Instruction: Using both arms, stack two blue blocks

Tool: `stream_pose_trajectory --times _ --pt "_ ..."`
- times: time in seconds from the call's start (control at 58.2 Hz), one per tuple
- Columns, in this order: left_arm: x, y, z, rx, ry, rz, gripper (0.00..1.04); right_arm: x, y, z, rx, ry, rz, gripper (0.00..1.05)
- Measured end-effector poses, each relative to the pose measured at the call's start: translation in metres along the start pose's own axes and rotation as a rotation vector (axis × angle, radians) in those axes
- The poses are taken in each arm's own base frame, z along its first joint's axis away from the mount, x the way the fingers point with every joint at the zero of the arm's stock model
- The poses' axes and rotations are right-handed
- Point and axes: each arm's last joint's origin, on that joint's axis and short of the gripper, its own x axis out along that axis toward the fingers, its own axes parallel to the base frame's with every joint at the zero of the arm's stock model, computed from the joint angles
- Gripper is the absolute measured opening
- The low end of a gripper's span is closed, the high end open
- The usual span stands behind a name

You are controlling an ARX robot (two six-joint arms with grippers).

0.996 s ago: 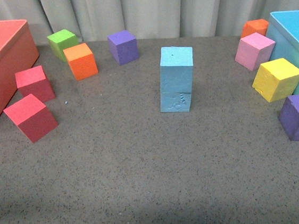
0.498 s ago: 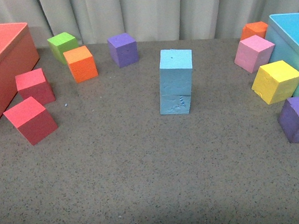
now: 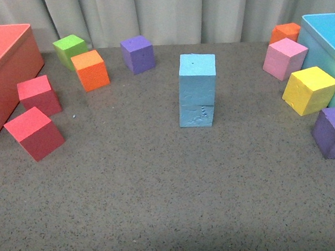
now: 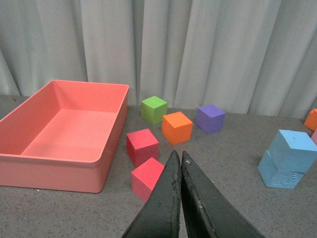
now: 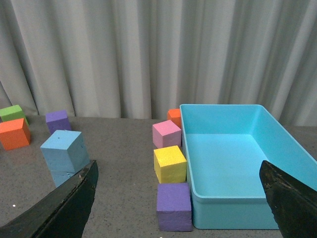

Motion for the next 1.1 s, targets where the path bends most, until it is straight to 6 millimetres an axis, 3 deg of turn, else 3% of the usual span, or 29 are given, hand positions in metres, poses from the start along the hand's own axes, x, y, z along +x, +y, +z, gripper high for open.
stream_pose_trajectory --times 0.721,0.91,1.099 --pt "-0.018 0.000 -0.003 0.000 0.007 -0.001 0.04 0.000 0.000 0.000 0.000 0.000 0.000 0.95" --pt "-0.018 0.000 -0.003 0.000 0.006 -0.001 0.38 0.000 0.000 0.000 0.000 0.000 0.000 0.95" --pt "-0.018 0.000 -0.003 0.000 0.006 -0.001 0.86 0.000 0.000 0.000 0.000 0.000 0.000 0.95"
